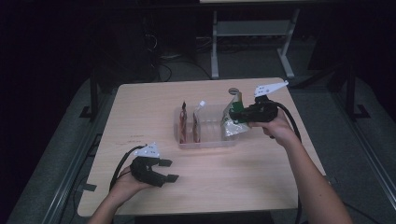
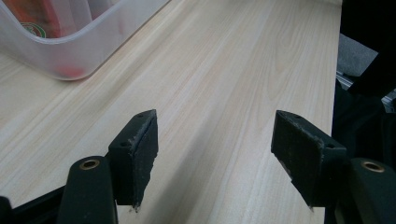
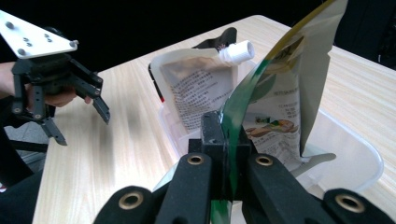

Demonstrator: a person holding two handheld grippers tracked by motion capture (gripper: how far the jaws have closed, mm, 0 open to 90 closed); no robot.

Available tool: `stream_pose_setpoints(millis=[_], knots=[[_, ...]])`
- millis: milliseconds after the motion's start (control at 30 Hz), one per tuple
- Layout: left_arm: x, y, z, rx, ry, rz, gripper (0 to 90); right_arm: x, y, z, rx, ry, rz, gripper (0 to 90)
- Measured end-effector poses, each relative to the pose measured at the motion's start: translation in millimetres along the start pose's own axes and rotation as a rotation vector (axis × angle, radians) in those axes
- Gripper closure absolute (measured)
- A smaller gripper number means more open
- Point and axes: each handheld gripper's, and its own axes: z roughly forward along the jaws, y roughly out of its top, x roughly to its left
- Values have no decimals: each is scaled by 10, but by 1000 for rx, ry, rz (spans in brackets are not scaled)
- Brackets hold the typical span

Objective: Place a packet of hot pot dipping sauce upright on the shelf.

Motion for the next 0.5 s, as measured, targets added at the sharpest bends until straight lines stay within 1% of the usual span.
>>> stream_pose_setpoints(millis=[67, 100, 133, 167, 200, 300, 400, 467, 500], knots=[[-3, 1, 0, -1, -1, 0, 315, -16, -30, 44, 27, -10, 0, 900], [-3, 0, 1, -1, -2, 0, 315, -30, -51, 67, 38, -22, 0, 900], [-1, 0, 1, 0, -1, 1, 315, -45, -79, 99, 54, -30, 7, 900], [2, -2, 0, 1, -1, 1, 314, -62, -98, 112, 52, -33, 11, 900], [2, -3, 1, 0, -1, -1, 314, -88, -121, 118, 41, -25, 27, 900], [5, -6, 1, 1, -1, -5, 314, -114, -128, 115, 33, -31, 37, 900], [3, -5, 8, 2, -4, -7, 314, -106, -117, 127, 35, -37, 26, 899], [4, -5, 13, 4, -6, -2, 314, -94, -114, 130, 35, -43, 27, 892], [2, -6, 15, 5, -7, -3, 313, -93, -114, 129, 30, -38, 31, 881]])
